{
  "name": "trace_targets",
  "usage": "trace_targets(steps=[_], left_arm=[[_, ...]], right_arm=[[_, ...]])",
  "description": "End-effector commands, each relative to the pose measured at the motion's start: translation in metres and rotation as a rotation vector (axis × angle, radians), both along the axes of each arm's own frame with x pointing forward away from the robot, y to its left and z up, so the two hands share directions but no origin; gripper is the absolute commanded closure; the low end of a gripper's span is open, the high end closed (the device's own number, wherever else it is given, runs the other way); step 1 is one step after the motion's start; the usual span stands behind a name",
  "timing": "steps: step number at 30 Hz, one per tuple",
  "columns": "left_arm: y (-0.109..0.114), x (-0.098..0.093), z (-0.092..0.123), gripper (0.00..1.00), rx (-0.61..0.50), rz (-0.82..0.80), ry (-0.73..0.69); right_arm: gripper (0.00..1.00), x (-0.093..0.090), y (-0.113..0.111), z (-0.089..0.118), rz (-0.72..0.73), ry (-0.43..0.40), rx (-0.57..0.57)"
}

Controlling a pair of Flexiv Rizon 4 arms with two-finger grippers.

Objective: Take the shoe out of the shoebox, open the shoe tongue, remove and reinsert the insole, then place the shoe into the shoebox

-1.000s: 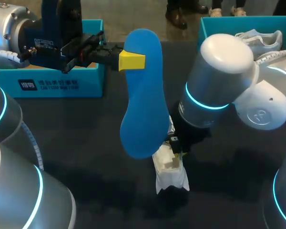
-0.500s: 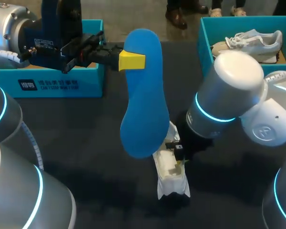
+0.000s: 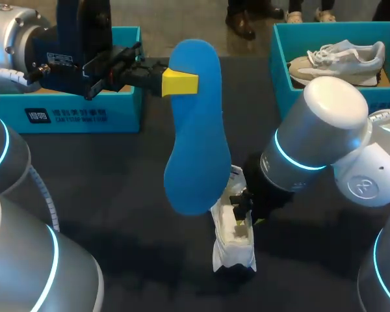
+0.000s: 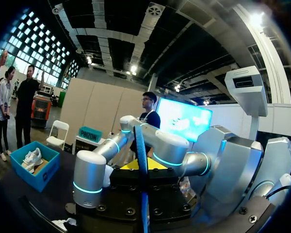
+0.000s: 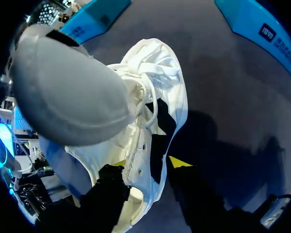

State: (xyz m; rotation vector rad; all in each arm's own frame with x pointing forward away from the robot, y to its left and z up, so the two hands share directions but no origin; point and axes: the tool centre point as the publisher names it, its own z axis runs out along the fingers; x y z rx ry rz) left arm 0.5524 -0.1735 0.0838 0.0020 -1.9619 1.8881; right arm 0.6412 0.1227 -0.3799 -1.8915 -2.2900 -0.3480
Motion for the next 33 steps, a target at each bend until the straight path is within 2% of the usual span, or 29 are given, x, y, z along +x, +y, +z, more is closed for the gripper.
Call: trace_targets(steps=[1, 3, 5, 9, 11, 13, 25, 28, 33], left_arm=[[-0.001, 0.001, 0.0, 1.0, 0.002, -0.003, 0.0], [-0.001, 0.001, 0.0, 1.0, 0.002, -0.003, 0.0], [-0.001, 0.001, 0.0, 1.0, 0.002, -0.003, 0.0], [-0.001, 0.001, 0.0, 1.0, 0.002, -0.003, 0.0], [-0.001, 0.001, 0.0, 1.0, 0.002, -0.003, 0.0], [-0.001, 0.001, 0.0, 1.0, 0.002, -0.003, 0.0], [-0.001, 0.001, 0.0, 1.0, 0.002, -0.003, 0.0], [-0.001, 0.001, 0.0, 1.0, 0.002, -0.003, 0.0], [-0.001, 0.001, 0.0, 1.0, 0.002, -0.003, 0.0]], right_arm=[[0.0, -0.002, -0.002, 0.017, 0.005, -0.031, -0.003], [0.0, -0.002, -0.005, 0.027, 0.004, -0.037, -0.004], [0.0, -0.002, -0.01, 0.036, 0.023, -0.085, 0.028], [0.0, -0.003, -0.021, 0.053, 0.037, -0.095, 0.06], [0.0, -0.003, -0.026, 0.063, 0.047, -0.068, 0.08], [0.0, -0.003, -0.029, 0.075, 0.077, -0.018, 0.052], [0.0, -0.003, -0.029, 0.075, 0.077, -0.018, 0.052], [0.0, 0.005, -0.037, 0.078, 0.072, -0.031, 0.153], [0.0, 0.01, -0.057, 0.105, 0.041, -0.086, 0.32]])
